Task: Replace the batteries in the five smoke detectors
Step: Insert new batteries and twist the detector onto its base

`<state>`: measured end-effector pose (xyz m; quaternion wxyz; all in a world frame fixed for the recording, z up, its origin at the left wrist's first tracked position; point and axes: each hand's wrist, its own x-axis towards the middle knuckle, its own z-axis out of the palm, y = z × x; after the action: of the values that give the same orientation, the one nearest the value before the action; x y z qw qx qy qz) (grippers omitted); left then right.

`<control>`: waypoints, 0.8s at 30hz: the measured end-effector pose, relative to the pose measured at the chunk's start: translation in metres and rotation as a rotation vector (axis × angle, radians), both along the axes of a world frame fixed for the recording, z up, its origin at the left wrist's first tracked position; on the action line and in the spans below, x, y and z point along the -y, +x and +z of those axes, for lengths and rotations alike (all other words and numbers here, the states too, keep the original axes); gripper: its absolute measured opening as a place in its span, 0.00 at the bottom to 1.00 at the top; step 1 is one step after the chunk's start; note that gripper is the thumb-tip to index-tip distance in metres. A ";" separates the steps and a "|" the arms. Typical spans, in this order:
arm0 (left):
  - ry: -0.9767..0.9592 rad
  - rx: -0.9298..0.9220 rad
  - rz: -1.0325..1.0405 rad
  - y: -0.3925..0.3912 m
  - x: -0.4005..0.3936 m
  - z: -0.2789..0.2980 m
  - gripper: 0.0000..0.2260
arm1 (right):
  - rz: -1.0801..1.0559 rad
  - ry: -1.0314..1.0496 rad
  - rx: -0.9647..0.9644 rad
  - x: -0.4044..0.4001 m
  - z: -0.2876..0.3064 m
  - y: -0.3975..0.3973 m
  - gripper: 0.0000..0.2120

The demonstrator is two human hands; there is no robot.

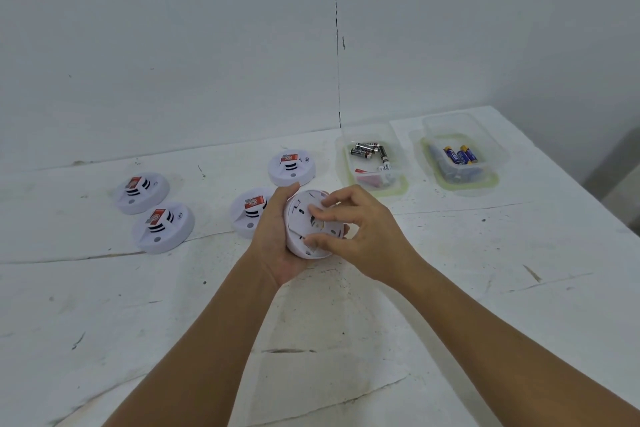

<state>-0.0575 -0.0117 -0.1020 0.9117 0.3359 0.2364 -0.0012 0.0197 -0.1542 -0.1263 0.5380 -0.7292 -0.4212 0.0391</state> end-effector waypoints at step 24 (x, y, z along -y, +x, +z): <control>0.149 -0.073 -0.040 0.003 -0.003 -0.001 0.22 | -0.067 -0.100 -0.096 0.002 0.009 -0.003 0.25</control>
<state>-0.0547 -0.0087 -0.1028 0.8749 0.4070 0.2620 -0.0139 0.0170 -0.1559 -0.1170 0.5215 -0.7659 -0.3680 0.0768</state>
